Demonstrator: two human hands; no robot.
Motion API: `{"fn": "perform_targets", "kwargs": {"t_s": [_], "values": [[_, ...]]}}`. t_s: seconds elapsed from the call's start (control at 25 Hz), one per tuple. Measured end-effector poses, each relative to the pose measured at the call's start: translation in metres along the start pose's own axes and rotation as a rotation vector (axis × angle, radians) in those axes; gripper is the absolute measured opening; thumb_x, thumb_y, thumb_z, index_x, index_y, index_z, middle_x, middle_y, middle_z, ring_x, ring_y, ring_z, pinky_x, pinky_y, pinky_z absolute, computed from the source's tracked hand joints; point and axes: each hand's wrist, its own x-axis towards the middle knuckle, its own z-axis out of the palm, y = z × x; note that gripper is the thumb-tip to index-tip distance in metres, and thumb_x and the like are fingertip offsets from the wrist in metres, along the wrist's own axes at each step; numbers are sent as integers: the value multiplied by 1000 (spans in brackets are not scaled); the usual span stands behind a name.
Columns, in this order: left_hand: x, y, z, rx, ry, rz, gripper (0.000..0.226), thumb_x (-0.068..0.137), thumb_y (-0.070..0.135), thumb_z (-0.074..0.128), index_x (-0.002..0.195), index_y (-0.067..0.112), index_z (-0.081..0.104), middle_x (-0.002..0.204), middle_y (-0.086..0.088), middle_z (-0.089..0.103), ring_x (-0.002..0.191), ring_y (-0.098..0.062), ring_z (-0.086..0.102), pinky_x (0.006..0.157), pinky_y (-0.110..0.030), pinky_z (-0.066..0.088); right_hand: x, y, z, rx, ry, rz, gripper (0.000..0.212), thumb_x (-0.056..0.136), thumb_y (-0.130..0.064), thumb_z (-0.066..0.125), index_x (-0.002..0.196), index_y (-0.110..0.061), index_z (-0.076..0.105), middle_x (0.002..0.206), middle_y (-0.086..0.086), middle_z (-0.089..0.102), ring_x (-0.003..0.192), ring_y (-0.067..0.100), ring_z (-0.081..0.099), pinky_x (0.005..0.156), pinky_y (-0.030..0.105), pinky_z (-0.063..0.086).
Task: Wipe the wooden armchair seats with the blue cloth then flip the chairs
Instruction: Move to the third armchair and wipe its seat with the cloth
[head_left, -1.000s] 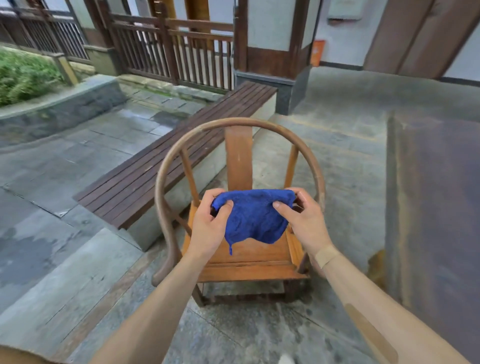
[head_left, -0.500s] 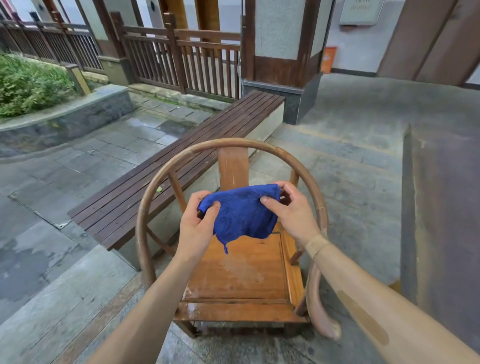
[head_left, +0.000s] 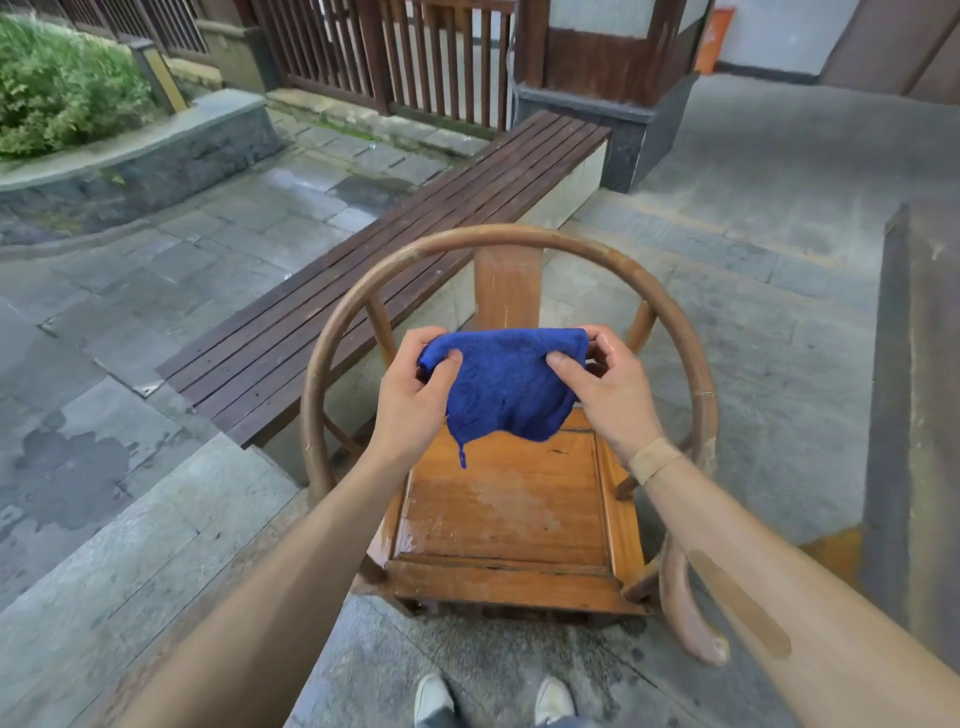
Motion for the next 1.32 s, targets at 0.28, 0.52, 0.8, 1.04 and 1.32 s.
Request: {"fn": "perform_targets", "kwargs": {"t_s": [0.28,0.52,0.8,1.04,1.32], "values": [[-6,-150,-5,110,17,-230,16,100,21,53,100,36,58,90,20,61,88,-4,57,82,-22,45,-7,133,61,-91,-52,250,23,91,-13,70,97,-32,59,92,-9,68,87,9,62,83,34,53],[-69,-374,-4,295,53,-540,13,100,22,53,112,25,59,92,15,65,89,-5,60,79,-25,42,-70,353,145,-138,-143,602,18,79,-34,72,92,-41,61,95,-3,73,88,21,69,88,52,55],[-84,-521,-9,827,-40,-458,25,100,25,44,122,20,54,111,-7,57,99,-33,59,77,-46,48,-82,486,213,-398,-226,597,26,89,-22,70,113,-27,61,100,-3,72,92,26,67,86,40,53],[-119,-526,18,1164,-216,-154,50,97,47,45,145,32,44,155,-18,37,137,-50,35,108,-60,31,-52,491,171,-820,-183,186,44,89,-48,61,128,-28,60,125,1,59,111,31,55,86,42,51],[-127,-548,27,1295,-444,-69,61,93,66,37,151,49,28,166,-13,17,147,-58,7,113,-75,9,68,564,69,-1115,-262,399,69,88,-79,27,151,-49,24,167,4,6,152,39,3,118,67,-1]]}}
